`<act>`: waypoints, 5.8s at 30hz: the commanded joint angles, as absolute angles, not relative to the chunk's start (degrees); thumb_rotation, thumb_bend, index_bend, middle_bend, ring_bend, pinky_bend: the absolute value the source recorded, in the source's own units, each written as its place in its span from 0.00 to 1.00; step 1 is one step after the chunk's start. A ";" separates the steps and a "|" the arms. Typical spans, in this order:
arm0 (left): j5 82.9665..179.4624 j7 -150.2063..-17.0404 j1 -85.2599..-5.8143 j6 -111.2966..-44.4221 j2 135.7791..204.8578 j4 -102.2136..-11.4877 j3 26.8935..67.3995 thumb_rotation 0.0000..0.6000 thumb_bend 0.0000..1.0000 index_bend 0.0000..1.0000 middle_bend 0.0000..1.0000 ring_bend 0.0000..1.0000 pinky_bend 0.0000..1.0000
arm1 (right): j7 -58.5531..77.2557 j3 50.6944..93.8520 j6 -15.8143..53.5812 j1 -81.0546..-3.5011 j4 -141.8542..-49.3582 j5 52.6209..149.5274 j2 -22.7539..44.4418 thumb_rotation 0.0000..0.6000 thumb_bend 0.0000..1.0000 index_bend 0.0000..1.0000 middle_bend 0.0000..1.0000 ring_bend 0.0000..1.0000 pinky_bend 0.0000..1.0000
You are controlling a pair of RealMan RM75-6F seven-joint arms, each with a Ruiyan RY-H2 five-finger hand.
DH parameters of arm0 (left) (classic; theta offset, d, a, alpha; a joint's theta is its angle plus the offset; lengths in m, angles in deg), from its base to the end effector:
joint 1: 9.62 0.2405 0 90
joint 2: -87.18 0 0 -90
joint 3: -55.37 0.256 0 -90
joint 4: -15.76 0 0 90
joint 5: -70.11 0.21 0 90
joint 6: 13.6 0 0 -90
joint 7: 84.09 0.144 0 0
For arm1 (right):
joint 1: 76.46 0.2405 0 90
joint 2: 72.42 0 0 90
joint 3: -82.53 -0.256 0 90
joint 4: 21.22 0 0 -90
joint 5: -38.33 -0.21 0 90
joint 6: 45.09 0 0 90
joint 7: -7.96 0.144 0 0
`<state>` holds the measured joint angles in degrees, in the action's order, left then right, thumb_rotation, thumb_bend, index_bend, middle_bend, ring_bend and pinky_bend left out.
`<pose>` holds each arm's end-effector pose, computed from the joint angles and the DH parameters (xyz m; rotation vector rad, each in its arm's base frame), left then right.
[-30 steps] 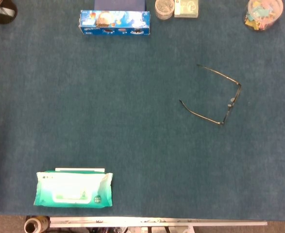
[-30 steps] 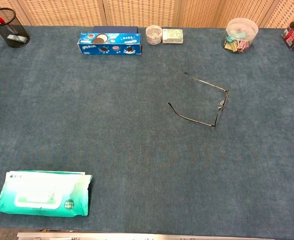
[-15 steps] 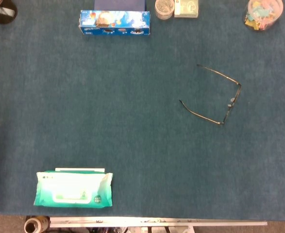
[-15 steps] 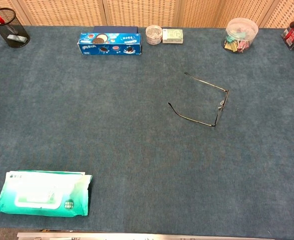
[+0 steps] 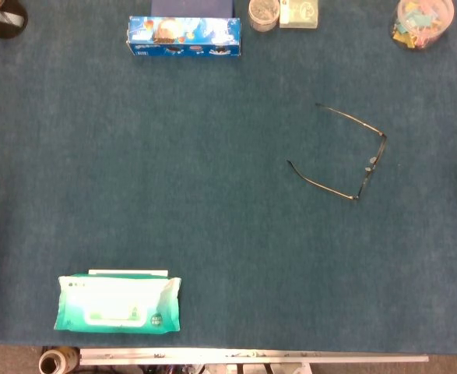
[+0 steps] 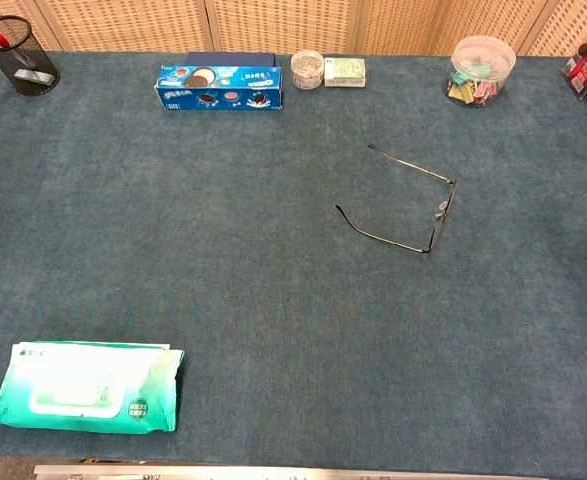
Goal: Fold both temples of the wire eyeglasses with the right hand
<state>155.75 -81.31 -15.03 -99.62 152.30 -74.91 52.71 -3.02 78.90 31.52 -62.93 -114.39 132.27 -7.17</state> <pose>-0.3136 0.1837 0.1583 -1.3945 -0.8439 -0.8748 -0.2643 -0.2228 0.1263 1.7141 -0.6778 0.8839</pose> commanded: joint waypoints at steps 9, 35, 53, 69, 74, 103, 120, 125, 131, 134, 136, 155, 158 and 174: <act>155.61 -81.69 -14.98 -99.53 152.10 -74.83 52.62 1.00 0.67 0.49 0.50 0.54 0.71 | -15.96 77.47 15.54 -54.42 -119.83 123.53 -9.66 1.00 0.53 0.19 0.24 0.16 0.33; 155.64 -81.99 -14.76 -99.67 151.75 -75.05 52.57 1.00 0.67 0.49 0.50 0.54 0.71 | -17.06 79.55 8.42 -48.61 -117.86 120.20 -6.84 1.00 0.25 0.03 0.15 0.06 0.24; 156.11 -82.45 -14.41 -100.23 151.28 -75.34 52.69 1.00 0.67 0.49 0.50 0.54 0.71 | -19.50 81.78 0.19 -43.06 -114.46 116.64 -2.36 1.00 0.68 0.13 0.19 0.06 0.24; 156.24 -82.43 -14.24 -100.45 151.12 -75.50 52.70 1.00 0.67 0.49 0.50 0.54 0.71 | -22.05 83.41 -0.78 -41.57 -113.59 113.08 -1.35 1.00 0.70 0.16 0.22 0.06 0.24; 156.17 -82.51 -14.23 -100.46 151.09 -75.51 52.64 1.00 0.67 0.49 0.50 0.54 0.71 | -23.19 84.17 -0.71 -41.47 -114.36 111.86 -1.94 1.00 0.70 0.18 0.25 0.09 0.24; 155.57 -82.04 -14.29 -100.00 151.07 -75.64 52.44 1.00 0.67 0.49 0.50 0.54 0.71 | -27.11 88.13 3.11 -42.86 -120.40 109.39 -6.32 1.00 0.70 0.21 0.29 0.12 0.25; 155.48 -81.63 -14.27 -99.98 151.18 -75.72 52.42 1.00 0.67 0.49 0.50 0.54 0.71 | -20.14 89.14 13.32 -46.17 -132.22 127.11 -13.68 1.00 0.70 0.21 0.29 0.12 0.25; 155.41 -81.59 -14.28 -99.97 151.24 -75.71 52.37 1.00 0.67 0.49 0.50 0.54 0.71 | -18.00 89.09 15.75 -46.86 -132.69 132.07 -13.86 1.00 0.70 0.23 0.30 0.12 0.25; 155.40 -81.65 -14.25 -100.00 151.19 -75.76 52.36 1.00 0.67 0.49 0.50 0.54 0.71 | -15.68 88.59 17.94 -47.21 -130.22 137.24 -11.35 1.00 0.68 0.23 0.30 0.12 0.25; 155.50 -81.93 -14.19 -100.15 151.08 -75.76 52.36 1.00 0.67 0.49 0.50 0.54 0.71 | -16.26 88.31 17.67 -47.30 -128.69 137.94 -9.81 1.00 0.68 0.23 0.30 0.12 0.25; 155.56 -82.06 -14.13 -100.29 151.03 -75.78 52.35 1.00 0.67 0.49 0.50 0.54 0.71 | -17.18 88.11 16.96 -47.32 -127.99 137.49 -9.02 1.00 0.67 0.23 0.30 0.12 0.25; 155.48 -82.19 -13.99 -100.45 150.87 -75.87 52.28 1.00 0.67 0.49 0.50 0.54 0.71 | -27.18 85.69 11.66 -47.50 -124.28 129.66 -4.98 1.00 0.67 0.23 0.30 0.12 0.25; 155.44 -82.20 -13.99 -100.44 150.85 -75.90 52.25 1.00 0.67 0.49 0.50 0.54 0.71 | -27.67 85.28 11.34 -47.43 -123.27 128.52 -4.49 1.00 0.67 0.23 0.30 0.12 0.25; 155.13 -82.00 -13.93 -100.37 150.87 -75.92 52.17 1.00 0.67 0.49 0.50 0.54 0.71 | -28.84 83.24 7.89 -45.83 -115.66 120.78 -0.86 1.00 0.67 0.23 0.30 0.12 0.25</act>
<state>155.13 -82.00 -13.93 -100.37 150.87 -75.92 52.17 -28.80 83.35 8.12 -45.98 -116.12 121.12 -1.19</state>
